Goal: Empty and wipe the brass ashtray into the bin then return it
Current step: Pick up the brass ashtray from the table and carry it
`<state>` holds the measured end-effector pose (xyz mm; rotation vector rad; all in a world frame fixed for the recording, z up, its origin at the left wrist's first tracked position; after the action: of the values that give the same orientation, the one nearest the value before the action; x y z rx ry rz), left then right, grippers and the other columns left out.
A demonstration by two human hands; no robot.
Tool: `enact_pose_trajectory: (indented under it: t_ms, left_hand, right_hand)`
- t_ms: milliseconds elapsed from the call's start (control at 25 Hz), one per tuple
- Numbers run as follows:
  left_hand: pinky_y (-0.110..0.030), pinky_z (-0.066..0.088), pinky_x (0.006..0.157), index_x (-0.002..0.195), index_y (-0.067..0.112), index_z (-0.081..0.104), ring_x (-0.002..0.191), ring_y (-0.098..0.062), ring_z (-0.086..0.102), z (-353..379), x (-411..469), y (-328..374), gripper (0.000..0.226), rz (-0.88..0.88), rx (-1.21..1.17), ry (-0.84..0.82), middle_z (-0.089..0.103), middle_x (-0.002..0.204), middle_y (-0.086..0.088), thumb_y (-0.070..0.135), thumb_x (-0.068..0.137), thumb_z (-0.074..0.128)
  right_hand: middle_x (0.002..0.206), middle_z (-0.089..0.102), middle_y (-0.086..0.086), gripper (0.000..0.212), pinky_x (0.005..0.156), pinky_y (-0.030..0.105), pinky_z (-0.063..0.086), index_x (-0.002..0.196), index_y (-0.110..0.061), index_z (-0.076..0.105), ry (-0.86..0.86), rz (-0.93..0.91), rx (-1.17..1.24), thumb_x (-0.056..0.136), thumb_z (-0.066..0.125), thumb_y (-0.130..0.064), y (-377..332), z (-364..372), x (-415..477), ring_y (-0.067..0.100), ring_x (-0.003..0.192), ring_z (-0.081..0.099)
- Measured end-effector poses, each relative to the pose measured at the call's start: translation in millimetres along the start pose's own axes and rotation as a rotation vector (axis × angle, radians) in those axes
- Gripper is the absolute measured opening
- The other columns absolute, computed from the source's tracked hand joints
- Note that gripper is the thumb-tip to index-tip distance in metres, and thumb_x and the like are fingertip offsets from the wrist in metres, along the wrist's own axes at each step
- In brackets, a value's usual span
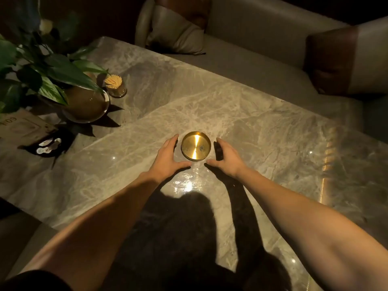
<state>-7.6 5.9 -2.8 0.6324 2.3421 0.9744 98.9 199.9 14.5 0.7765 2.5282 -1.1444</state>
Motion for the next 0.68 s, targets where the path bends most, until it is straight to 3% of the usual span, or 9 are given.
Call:
enact_pose_trajectory:
  t_ms: [120,280,440,520,680]
  left_hand:
    - [-0.034,0.038,0.113,0.151,0.012,0.028,0.135,-0.022,0.045,6,5,0,0.111,0.012,0.004,-0.011,0.042,0.149,-0.008,0.034,0.061,0.091]
    - [-0.025,0.038,0.106,0.145,0.011,0.039,0.125,-0.02,0.051,13,9,2,0.099,0.038,0.019,0.024,0.052,0.137,-0.008,0.029,0.062,0.09]
    - [-0.021,0.033,0.1,0.141,0.013,0.045,0.122,-0.021,0.05,17,12,9,0.088,0.018,0.04,0.044,0.052,0.13,-0.008,0.026,0.065,0.088]
    - [-0.02,0.031,0.099,0.142,0.012,0.044,0.123,-0.021,0.049,18,15,11,0.089,-0.004,0.058,0.047,0.05,0.13,-0.008,0.026,0.066,0.088]
    - [-0.022,0.036,0.103,0.142,0.011,0.045,0.12,-0.019,0.049,19,12,14,0.092,-0.022,0.032,0.079,0.049,0.129,-0.006,0.027,0.063,0.09]
  right_hand:
    - [0.137,0.051,0.012,0.086,0.102,0.038,0.046,0.146,-0.009,0.032,-0.009,-0.045,0.013,0.076,0.081,-0.023,-6,6,4,0.026,0.116,0.056]
    - [0.128,0.054,0.008,0.077,0.093,0.033,0.051,0.144,-0.011,0.037,0.018,-0.03,0.101,0.078,0.077,-0.007,-13,13,4,0.02,0.096,0.06]
    - [0.118,0.058,0.006,0.07,0.093,0.031,0.05,0.144,-0.011,0.04,0.032,0.033,0.191,0.082,0.071,-0.001,-15,12,3,0.016,0.09,0.06]
    - [0.109,0.058,0.003,0.068,0.095,0.034,0.051,0.144,-0.011,0.04,0.036,0.065,0.229,0.083,0.068,0.002,-15,12,2,0.015,0.088,0.059]
    - [0.108,0.058,0.002,0.068,0.099,0.041,0.052,0.143,-0.013,0.042,0.055,0.047,0.276,0.082,0.067,0.004,-10,13,2,0.012,0.086,0.057]
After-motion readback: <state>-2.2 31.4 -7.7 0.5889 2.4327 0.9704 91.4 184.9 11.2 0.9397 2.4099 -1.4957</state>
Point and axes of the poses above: each hand's wrist, its own x-axis towards the middle knuckle, its own z-axis out of the palm, y = z × x, the point moved 1 cm from there along x, towards the middle knuckle
